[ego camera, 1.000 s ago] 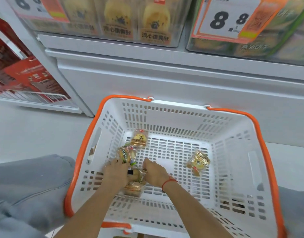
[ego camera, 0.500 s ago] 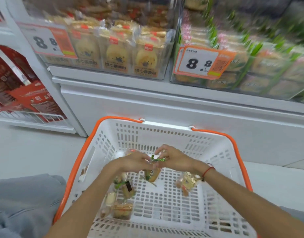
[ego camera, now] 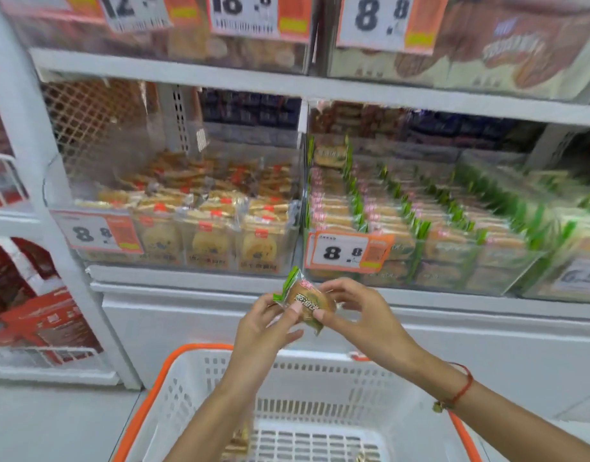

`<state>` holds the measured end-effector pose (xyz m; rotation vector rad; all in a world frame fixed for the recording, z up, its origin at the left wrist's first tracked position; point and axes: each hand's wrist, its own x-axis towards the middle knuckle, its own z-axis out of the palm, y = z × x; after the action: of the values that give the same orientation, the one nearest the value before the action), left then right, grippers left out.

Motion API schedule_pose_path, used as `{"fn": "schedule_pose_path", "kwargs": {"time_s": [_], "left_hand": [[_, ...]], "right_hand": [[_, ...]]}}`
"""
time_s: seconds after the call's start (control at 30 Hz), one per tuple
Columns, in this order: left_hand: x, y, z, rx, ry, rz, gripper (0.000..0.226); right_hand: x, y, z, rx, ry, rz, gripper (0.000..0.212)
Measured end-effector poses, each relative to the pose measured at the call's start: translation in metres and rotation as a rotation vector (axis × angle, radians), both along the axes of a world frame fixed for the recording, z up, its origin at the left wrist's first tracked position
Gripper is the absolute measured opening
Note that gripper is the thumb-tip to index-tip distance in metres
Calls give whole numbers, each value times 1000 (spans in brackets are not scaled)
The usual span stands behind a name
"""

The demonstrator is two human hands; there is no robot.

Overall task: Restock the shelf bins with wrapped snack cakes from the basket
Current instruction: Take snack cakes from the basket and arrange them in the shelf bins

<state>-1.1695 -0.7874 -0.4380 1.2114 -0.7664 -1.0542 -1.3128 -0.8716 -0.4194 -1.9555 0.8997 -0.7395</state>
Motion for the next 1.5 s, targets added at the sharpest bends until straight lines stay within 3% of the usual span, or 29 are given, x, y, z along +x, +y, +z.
{"fn": "schedule_pose_path", "kwargs": {"time_s": [0.17,0.3,0.53,0.7,0.93,1.23,1.4,1.5], "left_hand": [[15,-18,60,-279,-188,171,30],[41,-59,101,-390,-492,283,11],[53,-131,115,-130,-911,145,36],[58,-144,107,-97,-899,68,38],[62,-145,106,-141,-864,61,35],[62,-150,103,-155,-834,72,36],[59,-149,101,-155,-835,75,36],[59,-148,101,-153,-828,66,36]], "right_hand": [[-1,-7,54,-230,-135,-13,26],[-6,-24,94,-365,-153,-62,25],[10,-105,133,-364,-2,-257,23],[38,-172,133,-207,39,-338,30],[75,-216,127,-310,256,-408,31],[86,-216,113,-259,81,-621,17],[84,-210,111,-423,230,-576,12],[77,-211,110,-552,358,-513,22]]}}
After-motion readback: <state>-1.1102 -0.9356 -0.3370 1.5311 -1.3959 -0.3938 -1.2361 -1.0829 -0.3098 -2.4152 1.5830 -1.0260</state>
